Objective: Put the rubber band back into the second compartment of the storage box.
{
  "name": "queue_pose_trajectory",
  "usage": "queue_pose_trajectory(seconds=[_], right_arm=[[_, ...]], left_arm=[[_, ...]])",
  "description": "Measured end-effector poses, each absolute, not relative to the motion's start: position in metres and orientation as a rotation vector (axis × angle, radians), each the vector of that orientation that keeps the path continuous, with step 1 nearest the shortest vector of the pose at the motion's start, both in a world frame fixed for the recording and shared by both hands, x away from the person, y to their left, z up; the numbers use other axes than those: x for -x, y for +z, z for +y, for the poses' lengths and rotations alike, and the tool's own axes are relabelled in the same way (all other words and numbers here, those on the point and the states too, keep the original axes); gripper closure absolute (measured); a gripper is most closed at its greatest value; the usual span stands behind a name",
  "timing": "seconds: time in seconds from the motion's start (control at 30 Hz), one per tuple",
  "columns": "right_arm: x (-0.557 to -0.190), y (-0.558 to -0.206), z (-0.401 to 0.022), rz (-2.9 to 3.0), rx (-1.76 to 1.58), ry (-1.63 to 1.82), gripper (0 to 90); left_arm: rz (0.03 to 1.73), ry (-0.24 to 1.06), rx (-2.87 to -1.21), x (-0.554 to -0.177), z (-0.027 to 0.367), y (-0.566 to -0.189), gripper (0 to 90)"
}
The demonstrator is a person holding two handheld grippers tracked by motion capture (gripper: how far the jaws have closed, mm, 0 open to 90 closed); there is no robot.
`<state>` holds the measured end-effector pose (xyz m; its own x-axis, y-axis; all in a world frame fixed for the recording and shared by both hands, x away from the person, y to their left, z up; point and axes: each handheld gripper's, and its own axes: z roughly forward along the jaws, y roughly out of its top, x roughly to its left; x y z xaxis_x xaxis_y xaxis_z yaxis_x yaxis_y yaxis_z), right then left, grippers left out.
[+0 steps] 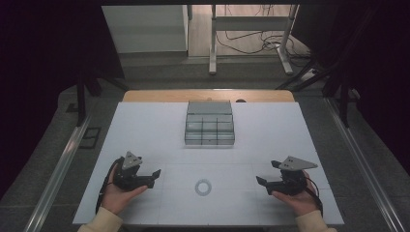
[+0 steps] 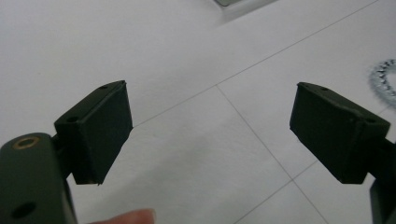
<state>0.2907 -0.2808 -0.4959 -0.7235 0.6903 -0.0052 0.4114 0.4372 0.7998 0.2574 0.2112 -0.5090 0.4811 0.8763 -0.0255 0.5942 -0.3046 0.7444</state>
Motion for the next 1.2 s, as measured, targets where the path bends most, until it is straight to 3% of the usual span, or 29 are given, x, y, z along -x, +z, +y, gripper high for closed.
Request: queue_pose_trajectory(seconds=[0.83, 1.2], right_arm=[[-0.289, -0.499, -0.282, 2.372, -0.961, 1.164, 17.4], [-0.289, -0.5, -0.279, 2.382, -0.953, 1.152, 17.4]], left_arm=[[1.219, 0.456, -2.04, -0.258, 0.208, -0.508, 14.6], [1.22, 0.408, -2.085, -0.259, 0.203, -0.486, 15.3]])
